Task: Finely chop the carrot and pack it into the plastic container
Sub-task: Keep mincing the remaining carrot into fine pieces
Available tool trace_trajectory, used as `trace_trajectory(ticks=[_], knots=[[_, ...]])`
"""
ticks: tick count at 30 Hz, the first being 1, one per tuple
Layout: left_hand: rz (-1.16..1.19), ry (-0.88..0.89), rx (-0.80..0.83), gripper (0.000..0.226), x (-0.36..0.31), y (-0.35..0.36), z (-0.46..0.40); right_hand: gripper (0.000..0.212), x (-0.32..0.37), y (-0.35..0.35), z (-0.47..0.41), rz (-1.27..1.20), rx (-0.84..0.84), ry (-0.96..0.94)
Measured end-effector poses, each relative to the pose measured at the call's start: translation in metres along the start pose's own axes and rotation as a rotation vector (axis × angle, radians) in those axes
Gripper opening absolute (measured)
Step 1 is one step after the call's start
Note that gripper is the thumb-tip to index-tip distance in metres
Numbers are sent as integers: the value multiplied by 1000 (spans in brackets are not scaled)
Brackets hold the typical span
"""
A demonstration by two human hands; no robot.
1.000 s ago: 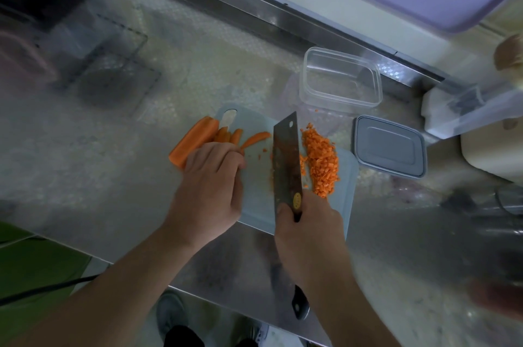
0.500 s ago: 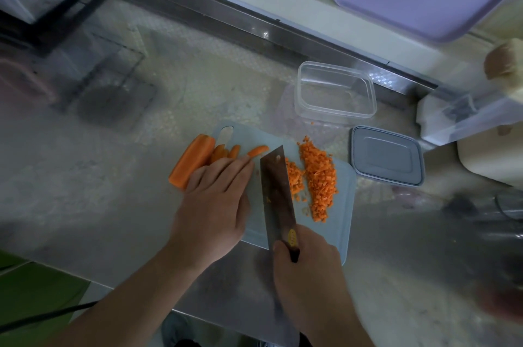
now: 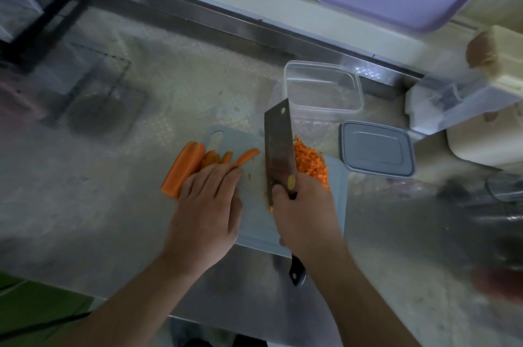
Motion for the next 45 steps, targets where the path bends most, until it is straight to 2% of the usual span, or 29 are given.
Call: trace_trajectory(ticks=[6, 9, 11, 16, 19, 23, 24, 26, 29, 31, 34, 36, 40, 45], knots=[[75, -7, -66, 24, -2, -8, 2, 30, -3, -17, -14, -115, -7, -32], [31, -4, -131, 19, -15, -22, -9, 23, -11, -11, -9, -143, 31, -47], [-31, -70, -133, 18, -19, -25, -29, 16, -14, -9, -11, -156, 49, -64], [-247, -279, 41, 20, -16, -6, -75, 20, -15, -13, -21, -181, 75, -99], [-354, -277, 161, 18, -24, 1, -86, 25, -15, -17, -26, -185, 91, -116], [-442, -301, 243, 22, -29, 2, -96, 26, -18, -21, -29, -191, 105, -118], [-409, -295, 244, 16, -31, 1, -97, 26, -19, -22, -30, -193, 106, -122], [-174, -349, 185, 5, -27, -12, -96, 27, -21, -23, -31, -195, 112, -125], [189, -610, 103, 8, -2, -37, -84, 25, -23, -21, -29, -182, 118, -131], [230, -699, 115, 8, 11, -47, -72, 22, -23, -17, -26, -177, 125, -130], [236, -762, 280, 9, 20, -48, -52, 23, -22, -8, -19, -184, 140, -123], [139, -708, 376, 11, 21, -45, -44, 22, -20, -1, -14, -160, 157, -146], [-25, -575, 356, 21, 21, -40, -42, 31, -13, 11, -2, -69, 171, -207], [-199, -452, 420, 22, 13, -30, -41, 20, -8, 20, 6, -6, 152, -182]])
Point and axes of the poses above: each hand's wrist, its own z-axis away from the middle knuckle, its own y-axis out of the palm, x = y × z, the point moved 8 cm from there along -z, towards the middle knuckle, and after that the axes turned 7 degrees about -y, right-handed, at the moved point
